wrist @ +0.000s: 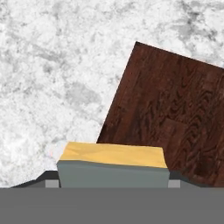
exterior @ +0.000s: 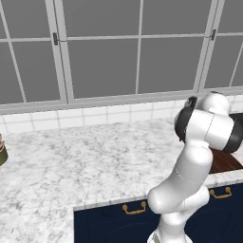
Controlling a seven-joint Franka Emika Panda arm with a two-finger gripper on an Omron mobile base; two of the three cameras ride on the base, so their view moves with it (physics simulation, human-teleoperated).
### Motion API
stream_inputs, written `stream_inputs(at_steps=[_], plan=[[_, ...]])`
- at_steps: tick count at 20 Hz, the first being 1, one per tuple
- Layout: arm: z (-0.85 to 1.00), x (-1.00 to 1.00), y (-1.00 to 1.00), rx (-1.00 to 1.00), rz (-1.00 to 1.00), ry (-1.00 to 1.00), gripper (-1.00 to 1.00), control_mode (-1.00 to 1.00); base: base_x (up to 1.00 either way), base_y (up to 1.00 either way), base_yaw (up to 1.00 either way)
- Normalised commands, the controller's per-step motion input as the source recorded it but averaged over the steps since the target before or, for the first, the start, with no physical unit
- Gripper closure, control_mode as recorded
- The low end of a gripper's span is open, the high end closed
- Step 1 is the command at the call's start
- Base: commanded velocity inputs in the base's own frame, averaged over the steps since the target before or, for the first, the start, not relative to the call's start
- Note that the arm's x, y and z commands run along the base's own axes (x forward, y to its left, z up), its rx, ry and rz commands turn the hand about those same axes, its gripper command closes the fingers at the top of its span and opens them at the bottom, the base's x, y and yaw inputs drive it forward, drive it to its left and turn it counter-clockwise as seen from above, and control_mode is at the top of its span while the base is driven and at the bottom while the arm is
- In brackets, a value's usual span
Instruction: Pick up the sponge from the counter and clean the cutting board by briefly scrubbing or pressing down on the cutting board. Once finished, release the sponge.
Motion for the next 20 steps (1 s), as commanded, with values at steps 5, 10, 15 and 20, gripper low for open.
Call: stream_inputs(at_steps=[5, 10, 15, 20], plan=[[-0.17, 0.04, 0.00, 0.00, 0.00, -0.19, 1.00, -1.00, 0.00, 0.00, 0.00], [-0.05, 0.23, 0.04, 0.00, 0.00, -0.12, 1.00, -1.00, 0.00, 0.00, 0.00], [0.00, 0.48, 0.00, 0.00, 0.00, 0.00, 1.00, -1.00, 0.00, 0.00, 0.00], [-0.03, 0.31, -0.08, 0.00, -0.02, 0.00, 1.00, -1.00, 0.00, 0.00, 0.00]])
